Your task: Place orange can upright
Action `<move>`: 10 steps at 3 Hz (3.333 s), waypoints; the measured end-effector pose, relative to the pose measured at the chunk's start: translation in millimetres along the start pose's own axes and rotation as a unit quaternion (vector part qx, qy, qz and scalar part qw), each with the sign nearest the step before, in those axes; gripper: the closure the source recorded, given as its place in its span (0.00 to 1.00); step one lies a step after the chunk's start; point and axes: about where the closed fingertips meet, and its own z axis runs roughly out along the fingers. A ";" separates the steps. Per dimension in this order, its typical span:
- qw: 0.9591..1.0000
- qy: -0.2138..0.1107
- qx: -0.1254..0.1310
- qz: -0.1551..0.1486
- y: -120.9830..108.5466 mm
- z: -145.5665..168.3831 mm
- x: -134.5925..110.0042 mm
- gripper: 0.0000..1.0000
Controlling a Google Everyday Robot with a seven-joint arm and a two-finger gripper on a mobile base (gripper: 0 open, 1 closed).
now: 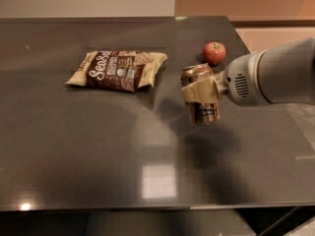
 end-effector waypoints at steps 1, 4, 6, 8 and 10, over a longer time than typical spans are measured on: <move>0.999 -0.041 -0.013 0.010 -12.6 1.4 6.6 1.00; 0.987 -0.135 -0.085 -0.028 15.5 10.2 -0.6 1.00; 0.971 -0.168 -0.080 -0.150 19.2 16.6 1.8 1.00; 0.942 -0.214 -0.084 -0.245 8.2 17.1 1.7 1.00; 0.932 -0.263 -0.125 -0.217 -10.3 21.3 -2.0 1.00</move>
Offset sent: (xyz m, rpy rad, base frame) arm -0.0178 0.0231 0.0060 -0.0882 -0.5028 0.4670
